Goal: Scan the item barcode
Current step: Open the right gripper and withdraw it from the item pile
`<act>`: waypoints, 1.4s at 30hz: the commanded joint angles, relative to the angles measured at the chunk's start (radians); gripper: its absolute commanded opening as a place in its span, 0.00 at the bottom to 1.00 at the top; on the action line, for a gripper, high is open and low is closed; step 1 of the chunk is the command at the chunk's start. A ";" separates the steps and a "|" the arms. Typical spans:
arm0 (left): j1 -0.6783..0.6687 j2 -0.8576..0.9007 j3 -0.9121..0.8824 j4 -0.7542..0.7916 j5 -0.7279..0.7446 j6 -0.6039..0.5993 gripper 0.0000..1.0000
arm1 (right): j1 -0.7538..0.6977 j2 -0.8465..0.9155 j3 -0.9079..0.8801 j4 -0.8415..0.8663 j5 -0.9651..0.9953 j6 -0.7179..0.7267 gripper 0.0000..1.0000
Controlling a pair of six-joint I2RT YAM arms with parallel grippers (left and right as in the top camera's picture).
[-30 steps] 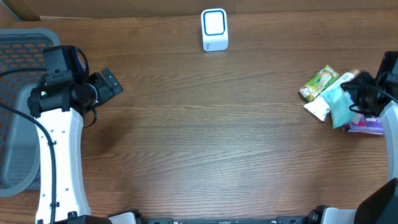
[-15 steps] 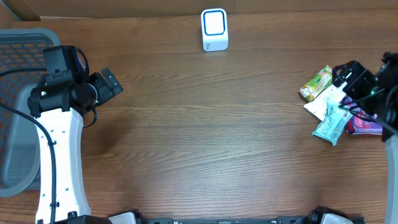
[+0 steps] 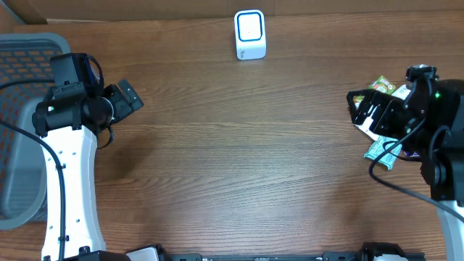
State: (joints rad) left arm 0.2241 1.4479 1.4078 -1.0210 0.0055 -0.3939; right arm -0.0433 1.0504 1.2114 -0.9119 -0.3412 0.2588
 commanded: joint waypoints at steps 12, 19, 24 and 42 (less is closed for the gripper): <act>-0.002 0.003 0.013 0.002 -0.010 -0.014 1.00 | 0.073 -0.110 0.028 -0.125 -0.014 -0.077 1.00; -0.002 0.003 0.013 0.001 -0.010 -0.014 1.00 | 0.073 -0.096 0.028 -0.206 -0.030 -0.039 1.00; -0.002 0.003 0.013 0.001 -0.010 -0.014 1.00 | 0.073 -0.064 0.028 -0.206 -0.011 -0.057 1.00; -0.002 0.003 0.013 0.001 -0.010 -0.014 1.00 | 0.074 -0.142 0.000 -0.159 0.000 -0.302 1.00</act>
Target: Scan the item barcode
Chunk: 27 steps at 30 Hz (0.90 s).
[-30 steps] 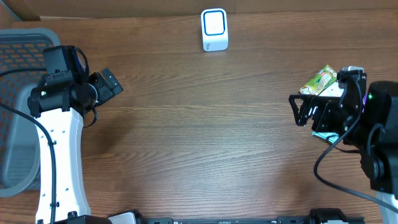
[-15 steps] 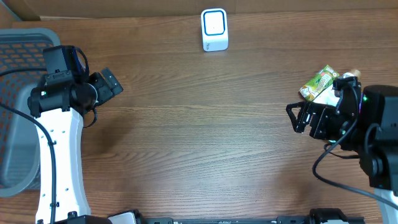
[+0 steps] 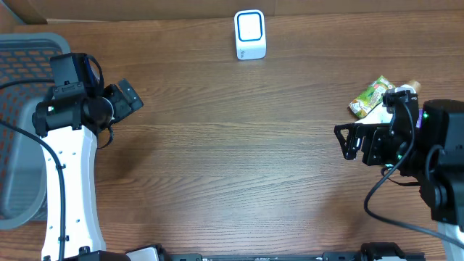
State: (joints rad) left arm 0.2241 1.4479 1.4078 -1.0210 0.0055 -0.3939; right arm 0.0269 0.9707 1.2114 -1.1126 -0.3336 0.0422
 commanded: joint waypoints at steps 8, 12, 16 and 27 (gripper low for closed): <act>-0.002 0.003 0.013 0.001 -0.010 -0.014 0.99 | 0.006 -0.261 -0.225 0.274 -0.001 -0.235 1.00; -0.002 0.003 0.013 0.001 -0.010 -0.014 1.00 | 0.006 -0.375 -0.379 0.430 0.011 -0.234 1.00; -0.002 0.003 0.013 0.001 -0.010 -0.014 1.00 | 0.006 -0.491 -0.542 0.604 0.018 -0.234 1.00; -0.002 0.003 0.013 0.001 -0.010 -0.014 1.00 | 0.019 -0.779 -0.957 1.072 0.018 -0.226 1.00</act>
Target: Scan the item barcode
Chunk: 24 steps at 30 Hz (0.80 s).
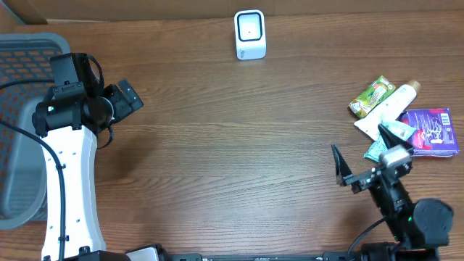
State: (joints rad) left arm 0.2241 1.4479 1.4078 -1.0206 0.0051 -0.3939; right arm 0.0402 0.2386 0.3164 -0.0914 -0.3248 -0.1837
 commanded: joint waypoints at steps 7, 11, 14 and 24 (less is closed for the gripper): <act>-0.002 0.003 0.013 0.001 -0.009 -0.014 1.00 | 0.006 -0.122 -0.174 0.129 0.026 0.000 1.00; -0.002 0.003 0.013 0.001 -0.009 -0.014 1.00 | 0.006 -0.140 -0.187 0.128 0.044 0.000 1.00; -0.002 0.003 0.013 0.001 -0.009 -0.014 1.00 | 0.006 -0.148 -0.187 0.128 0.047 0.000 1.00; -0.002 0.003 0.013 0.001 -0.009 -0.014 1.00 | 0.029 -0.208 -0.206 0.134 0.117 0.000 1.00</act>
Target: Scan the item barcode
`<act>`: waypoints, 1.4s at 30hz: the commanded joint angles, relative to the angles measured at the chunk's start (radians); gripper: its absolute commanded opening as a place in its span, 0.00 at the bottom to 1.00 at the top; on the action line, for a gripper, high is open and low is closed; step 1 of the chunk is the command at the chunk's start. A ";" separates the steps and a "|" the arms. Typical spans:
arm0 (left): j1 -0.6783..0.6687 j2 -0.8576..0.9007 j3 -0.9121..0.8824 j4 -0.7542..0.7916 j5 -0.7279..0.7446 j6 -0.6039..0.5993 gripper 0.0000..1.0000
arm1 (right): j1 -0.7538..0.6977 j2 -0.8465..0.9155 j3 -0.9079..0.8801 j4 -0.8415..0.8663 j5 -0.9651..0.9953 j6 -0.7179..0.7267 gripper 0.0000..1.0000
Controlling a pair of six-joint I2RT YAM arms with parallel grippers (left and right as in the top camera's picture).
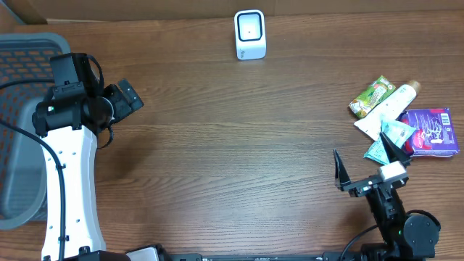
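Observation:
The white barcode scanner (250,34) stands upright at the far middle of the table. A pile of items lies at the right: a green packet (370,96), a white tube (392,108), a purple box (432,131) and a teal packet (378,148). My right gripper (366,161) is low by the front right edge, just near of the pile, open and holding nothing. Its fingers (338,170) are spread wide. Far off at the left, my left gripper (127,96) hovers beside the basket, its jaws seen edge-on.
A grey basket (20,116) with an orange mesh floor fills the left edge, partly under the left arm. The wooden table (232,145) stretches between scanner, pile and arms. A cardboard wall runs along the back.
My right arm has sunk a little further toward the front edge, its open fingers barely shifted. The pile and the left arm are unchanged.
At first my right gripper was over the pile of items at the right. Then it stood left of the pile over bare wood, holding nothing. Later it was down by the front edge, open, where it stays now. The items lie in their pile.

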State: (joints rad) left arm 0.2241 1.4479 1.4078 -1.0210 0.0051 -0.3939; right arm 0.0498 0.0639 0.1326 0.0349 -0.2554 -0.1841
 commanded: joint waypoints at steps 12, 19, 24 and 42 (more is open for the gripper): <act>-0.002 0.003 0.013 0.001 -0.009 -0.014 1.00 | 0.043 -0.062 -0.099 0.101 0.064 0.004 1.00; -0.002 0.003 0.013 0.001 -0.009 -0.014 1.00 | 0.043 -0.062 -0.125 0.077 0.060 0.003 1.00; -0.002 0.003 0.013 0.001 -0.009 -0.014 1.00 | 0.039 -0.062 -0.125 -0.002 0.060 0.003 1.00; -0.002 0.003 0.013 0.001 -0.009 -0.014 1.00 | -0.007 -0.061 -0.125 -0.098 0.061 0.003 1.00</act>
State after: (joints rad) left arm 0.2241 1.4479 1.4078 -1.0210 0.0055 -0.3939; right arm 0.0463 0.0147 0.0185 -0.0658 -0.2020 -0.1833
